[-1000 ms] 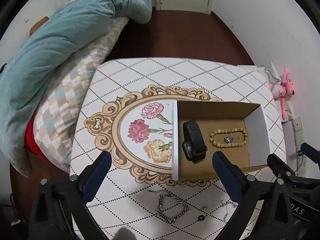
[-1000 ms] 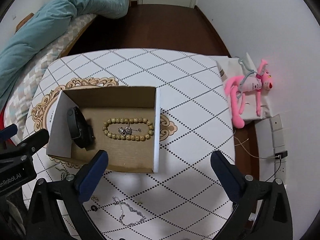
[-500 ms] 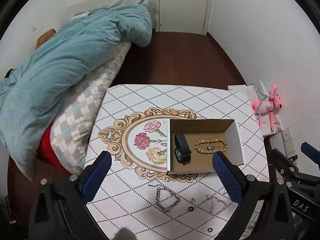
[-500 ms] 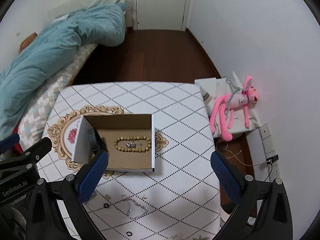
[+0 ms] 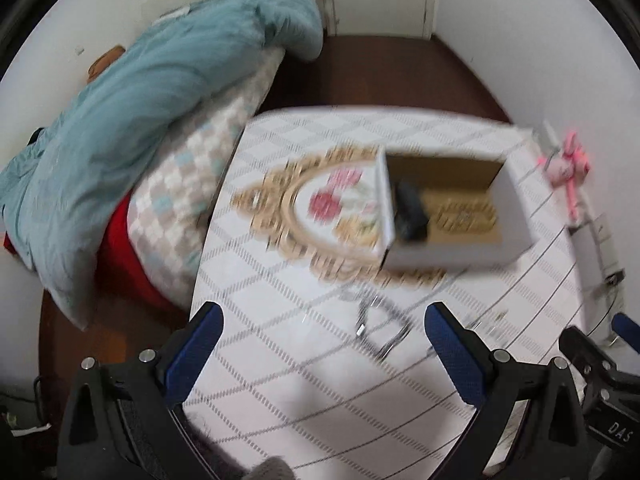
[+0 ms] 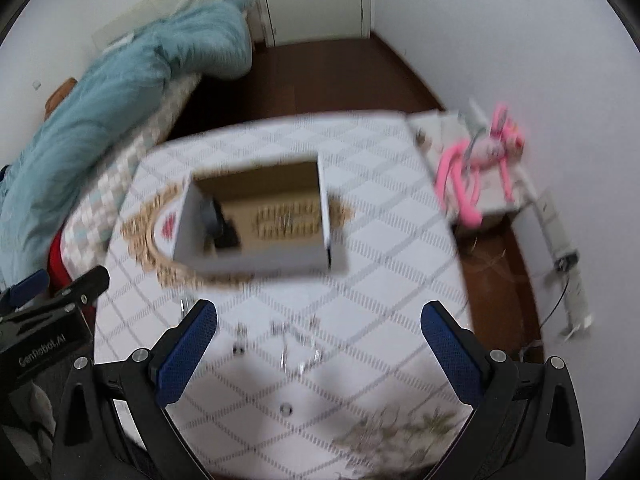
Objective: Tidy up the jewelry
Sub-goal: 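Lift both tools out of the box toward the remaining jewelry, then grasp a black ring with the right tool while the left tool grasps the silver chain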
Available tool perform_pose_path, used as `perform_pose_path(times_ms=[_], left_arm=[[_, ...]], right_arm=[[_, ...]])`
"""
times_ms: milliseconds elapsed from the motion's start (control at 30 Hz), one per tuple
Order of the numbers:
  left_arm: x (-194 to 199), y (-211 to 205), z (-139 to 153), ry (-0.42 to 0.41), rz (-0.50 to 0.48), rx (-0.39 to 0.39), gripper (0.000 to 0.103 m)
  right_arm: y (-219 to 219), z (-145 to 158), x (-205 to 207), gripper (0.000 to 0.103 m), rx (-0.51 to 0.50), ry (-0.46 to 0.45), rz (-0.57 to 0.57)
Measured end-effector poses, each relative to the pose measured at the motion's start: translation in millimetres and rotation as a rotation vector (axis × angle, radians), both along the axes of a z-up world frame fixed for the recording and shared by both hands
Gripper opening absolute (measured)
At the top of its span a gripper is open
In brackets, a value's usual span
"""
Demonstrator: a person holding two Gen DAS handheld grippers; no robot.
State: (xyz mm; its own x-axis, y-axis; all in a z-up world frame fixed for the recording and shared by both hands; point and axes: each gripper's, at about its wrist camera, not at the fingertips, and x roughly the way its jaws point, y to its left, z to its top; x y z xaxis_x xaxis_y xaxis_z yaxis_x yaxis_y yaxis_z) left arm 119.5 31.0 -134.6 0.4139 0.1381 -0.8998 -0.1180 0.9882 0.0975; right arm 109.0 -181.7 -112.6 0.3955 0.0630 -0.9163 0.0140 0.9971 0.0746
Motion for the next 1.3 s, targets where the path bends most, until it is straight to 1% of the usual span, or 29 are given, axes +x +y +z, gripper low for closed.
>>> perform_pose_path(times_ms=[67,100,133,200,300,367,500,533,667,733,767,1000,1067,1133,1200,1300], left_arm=[[-10,5,-18,0.038,0.010,0.006,0.103],[-16,8,-31,0.069,0.020,0.009,0.103],[-19,10,-38,0.084,0.025,0.010,0.103],[-29,15,-57,0.124,0.035,0.020,0.103],[-39,18,-74,0.163,0.049,0.021,0.103],[-43,21,-82,0.185,0.058,0.017,0.103],[-46,24,-89,0.196,0.064,0.010,0.103],[-46,25,-89,0.197,0.065,0.008,0.103],[-47,26,-91,0.195,0.064,0.011,0.103],[-46,26,-92,0.196,0.065,0.011,0.103],[-46,26,-92,0.198,0.065,0.010,0.103],[-43,24,-97,0.208,0.063,0.000,0.103],[-39,25,-97,0.208,0.068,-0.017,0.103],[-33,26,-97,0.207,0.079,-0.056,0.103],[-26,30,-98,0.209,0.095,-0.112,0.102],[-9,32,-106,0.239,0.116,-0.216,0.102]], right_arm=[[1,-23,-11,0.099,0.030,0.047,0.008],[4,-41,-20,0.092,0.046,0.083,0.014],[6,-54,-25,0.084,0.054,0.110,0.018],[9,-79,-37,0.075,0.069,0.162,0.026],[13,-103,-51,0.068,0.065,0.197,0.041],[18,-116,-57,0.066,0.061,0.219,0.052],[24,-127,-60,0.045,0.049,0.233,0.065],[27,-126,-61,0.040,0.035,0.212,0.071],[37,-127,-64,0.030,-0.001,0.194,0.086],[40,-127,-65,0.020,-0.023,0.179,0.088],[40,-127,-64,0.012,-0.024,0.175,0.087],[31,-124,-60,0.012,0.007,0.168,0.074],[27,-122,-56,0.012,0.015,0.164,0.064],[19,-117,-53,0.012,0.028,0.154,0.046],[13,-114,-48,0.012,0.033,0.147,0.027],[1,-111,-40,0.012,0.038,0.145,-0.003]])
